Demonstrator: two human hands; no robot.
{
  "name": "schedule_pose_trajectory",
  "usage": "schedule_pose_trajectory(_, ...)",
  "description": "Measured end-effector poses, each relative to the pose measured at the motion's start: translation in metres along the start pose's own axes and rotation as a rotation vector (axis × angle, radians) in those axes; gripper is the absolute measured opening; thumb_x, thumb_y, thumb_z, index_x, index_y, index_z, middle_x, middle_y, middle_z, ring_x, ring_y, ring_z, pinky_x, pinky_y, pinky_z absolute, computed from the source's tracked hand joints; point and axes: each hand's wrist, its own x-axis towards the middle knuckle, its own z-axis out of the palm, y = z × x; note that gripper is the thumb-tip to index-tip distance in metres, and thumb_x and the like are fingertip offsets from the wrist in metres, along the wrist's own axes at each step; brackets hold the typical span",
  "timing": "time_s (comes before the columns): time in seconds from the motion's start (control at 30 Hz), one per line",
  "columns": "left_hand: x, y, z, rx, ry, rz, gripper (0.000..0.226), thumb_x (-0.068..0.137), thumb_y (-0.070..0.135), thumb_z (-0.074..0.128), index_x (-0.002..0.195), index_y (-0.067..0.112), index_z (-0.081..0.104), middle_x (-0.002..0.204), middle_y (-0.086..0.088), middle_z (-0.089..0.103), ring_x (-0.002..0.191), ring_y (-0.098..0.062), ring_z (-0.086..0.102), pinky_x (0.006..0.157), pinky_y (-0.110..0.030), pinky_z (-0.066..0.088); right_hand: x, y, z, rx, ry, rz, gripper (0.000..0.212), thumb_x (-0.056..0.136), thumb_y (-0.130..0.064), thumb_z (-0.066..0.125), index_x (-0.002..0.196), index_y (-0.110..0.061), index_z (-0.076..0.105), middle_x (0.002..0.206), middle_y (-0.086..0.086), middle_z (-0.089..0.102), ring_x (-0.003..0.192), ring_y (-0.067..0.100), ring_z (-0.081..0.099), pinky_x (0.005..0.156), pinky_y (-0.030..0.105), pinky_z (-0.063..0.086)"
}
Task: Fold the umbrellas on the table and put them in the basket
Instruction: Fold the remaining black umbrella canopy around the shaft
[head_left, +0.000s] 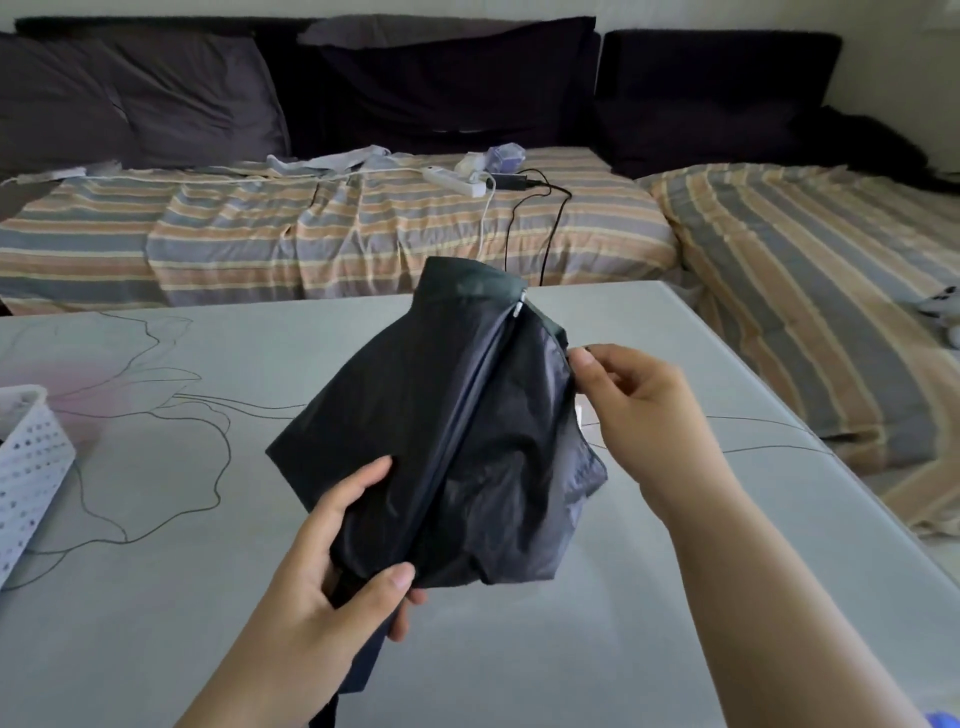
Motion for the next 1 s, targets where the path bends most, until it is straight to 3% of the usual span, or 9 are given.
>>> schedule_pose_trajectory(0.07, -0.002, -0.001, 0.002, -0.017, -0.051, 0.004, 0.064, 0.065, 0.032, 0.070, 0.115, 0.064, 0.048, 0.079, -0.018, 0.069, 0.062, -0.026, 0.063, 0.069, -0.020, 0.052, 0.001, 0.000, -0.004, 0.021, 0.027, 0.018, 0.024, 0.092, -0.028, 0.061, 0.078, -0.011, 0.069, 0.063, 0.002, 0.060, 0.052, 0.004, 0.046, 0.059, 0.023, 0.036)
schedule_pose_trajectory(0.17, -0.004, -0.004, 0.004, -0.060, -0.094, 0.007, 0.064, 0.063, 0.038, 0.067, 0.119, 0.060, 0.047, 0.075, -0.022, 0.068, 0.062, -0.029, 0.063, 0.074, -0.021, 0.050, 0.000, -0.003, -0.010, 0.105, 0.029, -0.005, 0.014, 0.086, -0.021, 0.069, 0.072, -0.017, 0.067, 0.062, -0.005, 0.064, 0.058, 0.005, 0.056, 0.062, 0.023, 0.045)
schedule_pose_trajectory(0.3, -0.003, -0.008, 0.009, -0.055, -0.137, 0.000, 0.061, 0.080, 0.013, 0.064, 0.114, 0.061, 0.050, 0.059, -0.023, 0.061, 0.059, -0.027, 0.061, 0.070, -0.014, 0.045, -0.004, -0.012, -0.014, 0.177, -0.067, -0.072, 0.013, 0.089, -0.007, 0.064, 0.080, -0.015, 0.069, 0.069, -0.002, 0.070, 0.065, 0.006, 0.064, 0.068, 0.019, 0.053)
schedule_pose_trajectory(0.4, -0.003, -0.008, 0.010, -0.119, -0.130, -0.015, 0.058, 0.074, 0.017, 0.067, 0.113, 0.057, 0.054, 0.056, -0.025, 0.058, 0.055, -0.030, 0.058, 0.064, -0.015, 0.045, -0.002, -0.009, -0.018, 0.197, 0.026, -0.018, 0.012, 0.090, -0.012, 0.063, 0.081, -0.017, 0.069, 0.071, -0.008, 0.069, 0.067, 0.003, 0.063, 0.066, 0.015, 0.050)
schedule_pose_trajectory(0.53, -0.002, -0.007, 0.008, -0.202, -0.103, -0.006, 0.058, 0.061, 0.025, 0.071, 0.113, 0.049, 0.059, 0.052, -0.027, 0.054, 0.049, -0.030, 0.054, 0.058, -0.017, 0.045, -0.002, -0.006, -0.024, 0.152, -0.025, 0.051, 0.011, 0.090, -0.013, 0.064, 0.084, -0.021, 0.069, 0.077, -0.005, 0.068, 0.068, 0.005, 0.061, 0.065, 0.017, 0.049)
schedule_pose_trajectory(0.63, 0.001, -0.005, 0.008, -0.278, -0.103, -0.009, 0.062, 0.050, 0.031, 0.085, 0.107, 0.046, 0.064, 0.054, -0.030, 0.052, 0.047, -0.031, 0.053, 0.055, -0.019, 0.046, -0.003, -0.006, -0.023, 0.142, 0.050, 0.115, 0.004, 0.088, -0.025, 0.067, 0.086, -0.022, 0.067, 0.073, -0.005, 0.065, 0.060, 0.001, 0.057, 0.056, 0.013, 0.045)
schedule_pose_trajectory(0.77, 0.002, -0.004, 0.010, -0.329, -0.139, -0.022, 0.069, 0.041, 0.041, 0.092, 0.106, 0.044, 0.067, 0.061, -0.026, 0.058, 0.046, -0.032, 0.052, 0.053, -0.019, 0.047, -0.004, -0.010, -0.023, 0.264, -0.028, 0.256, 0.020, 0.088, -0.036, 0.064, 0.093, -0.017, 0.069, 0.078, -0.003, 0.073, 0.067, 0.009, 0.067, 0.065, 0.026, 0.055)
schedule_pose_trajectory(0.83, 0.002, -0.005, 0.009, -0.329, -0.170, -0.022, 0.072, 0.041, 0.044, 0.093, 0.108, 0.041, 0.067, 0.072, -0.026, 0.062, 0.047, -0.034, 0.054, 0.055, -0.021, 0.049, -0.006, -0.012, -0.021, 0.246, -0.066, 0.235, 0.019, 0.089, -0.032, 0.064, 0.092, -0.015, 0.072, 0.087, 0.006, 0.074, 0.075, 0.019, 0.068, 0.074, 0.034, 0.055)
schedule_pose_trajectory(1.0, 0.001, -0.010, 0.004, -0.285, -0.262, -0.089, 0.066, 0.047, 0.043, 0.090, 0.107, 0.047, 0.063, 0.071, -0.035, 0.060, 0.059, -0.040, 0.060, 0.062, -0.024, 0.050, -0.006, -0.017, -0.024, 0.491, -0.193, 0.188, 0.032, 0.096, -0.006, 0.049, 0.077, -0.014, 0.072, 0.073, 0.007, 0.071, 0.064, 0.015, 0.066, 0.059, 0.022, 0.054)
